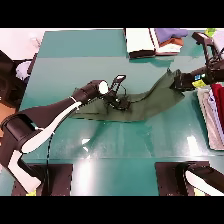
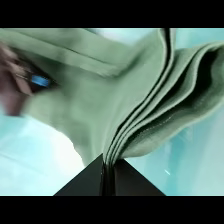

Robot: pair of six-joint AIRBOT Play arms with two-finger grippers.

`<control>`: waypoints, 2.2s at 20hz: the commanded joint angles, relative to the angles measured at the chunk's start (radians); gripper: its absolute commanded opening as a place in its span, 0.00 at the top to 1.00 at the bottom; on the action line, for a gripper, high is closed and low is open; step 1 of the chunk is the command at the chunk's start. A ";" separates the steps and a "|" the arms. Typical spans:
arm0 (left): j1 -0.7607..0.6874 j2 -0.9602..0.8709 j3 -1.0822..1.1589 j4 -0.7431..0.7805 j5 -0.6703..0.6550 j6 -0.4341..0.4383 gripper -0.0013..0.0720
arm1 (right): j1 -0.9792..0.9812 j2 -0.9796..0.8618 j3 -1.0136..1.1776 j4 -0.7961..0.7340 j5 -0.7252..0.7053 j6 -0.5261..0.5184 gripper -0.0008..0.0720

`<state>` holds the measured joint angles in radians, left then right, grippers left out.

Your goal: Fold the shirts.

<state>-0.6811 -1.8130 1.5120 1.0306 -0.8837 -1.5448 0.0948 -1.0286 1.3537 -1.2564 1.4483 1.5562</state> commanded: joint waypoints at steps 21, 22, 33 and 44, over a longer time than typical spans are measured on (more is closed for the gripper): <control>0.532 0.510 0.239 0.559 -0.367 -0.028 0.93 | 0.628 -0.440 0.236 0.088 -0.634 0.097 0.97; 0.564 0.549 0.239 0.561 -0.366 -0.025 0.93 | 0.668 -0.492 0.236 0.090 -0.720 0.101 0.96; 0.614 0.634 0.238 0.555 -0.414 -0.018 0.93 | 0.631 -0.610 0.179 0.116 -0.723 0.043 0.42; 0.614 0.632 0.236 0.316 -0.357 0.009 0.93 | 0.230 -0.265 -0.332 0.151 -0.467 0.131 0.14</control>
<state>-0.0681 -1.1809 1.7481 1.3960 -1.2606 -1.5425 0.3790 -1.3327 1.1061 -1.1545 0.9676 1.6737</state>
